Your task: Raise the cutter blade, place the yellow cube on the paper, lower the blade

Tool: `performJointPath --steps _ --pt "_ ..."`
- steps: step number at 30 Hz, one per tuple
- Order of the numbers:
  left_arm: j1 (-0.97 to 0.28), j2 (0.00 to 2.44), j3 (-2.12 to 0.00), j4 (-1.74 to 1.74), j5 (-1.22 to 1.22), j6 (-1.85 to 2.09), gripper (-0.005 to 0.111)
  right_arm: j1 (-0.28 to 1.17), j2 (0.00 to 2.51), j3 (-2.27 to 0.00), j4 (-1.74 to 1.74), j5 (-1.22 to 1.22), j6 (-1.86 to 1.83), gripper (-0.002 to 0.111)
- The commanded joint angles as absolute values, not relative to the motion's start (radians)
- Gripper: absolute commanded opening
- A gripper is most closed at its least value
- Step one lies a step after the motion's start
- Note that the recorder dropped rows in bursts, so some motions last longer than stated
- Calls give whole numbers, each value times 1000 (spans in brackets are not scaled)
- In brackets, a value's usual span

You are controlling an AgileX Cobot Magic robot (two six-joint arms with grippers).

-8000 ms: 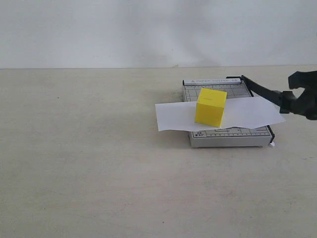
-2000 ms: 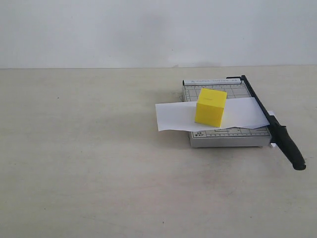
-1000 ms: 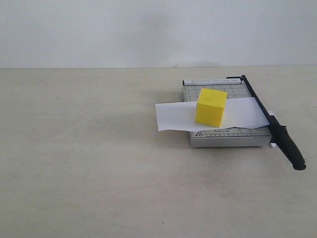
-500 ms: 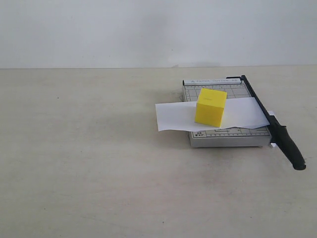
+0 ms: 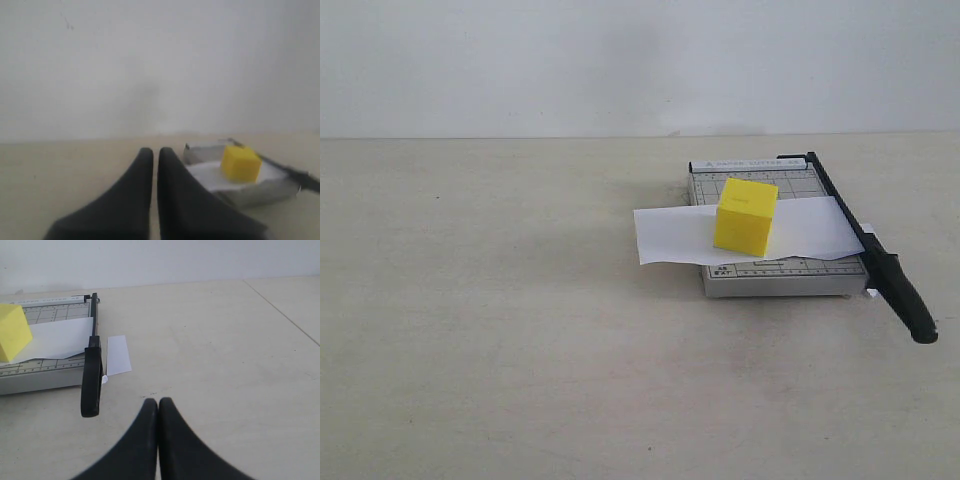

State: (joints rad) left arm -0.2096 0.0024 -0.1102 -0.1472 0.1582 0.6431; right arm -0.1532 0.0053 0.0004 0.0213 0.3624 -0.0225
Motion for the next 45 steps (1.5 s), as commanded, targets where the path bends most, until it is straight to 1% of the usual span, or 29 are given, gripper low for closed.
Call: performJointPath --steps 1,6,12,21,45 --pt "-202 0 -48 -169 295 729 4 -159 0 0 11 357 -23 0" --pt "-167 0 0 -104 391 538 4 -159 0 0 11 357 -23 0" --pt "-114 0 0 -89 395 537 4 -159 0 0 11 357 -23 0" --pt "-78 0 0 -78 391 530 4 -159 0 0 11 357 -23 0" --pt "-78 0 0 -71 389 530 4 -159 0 0 11 357 -23 0"
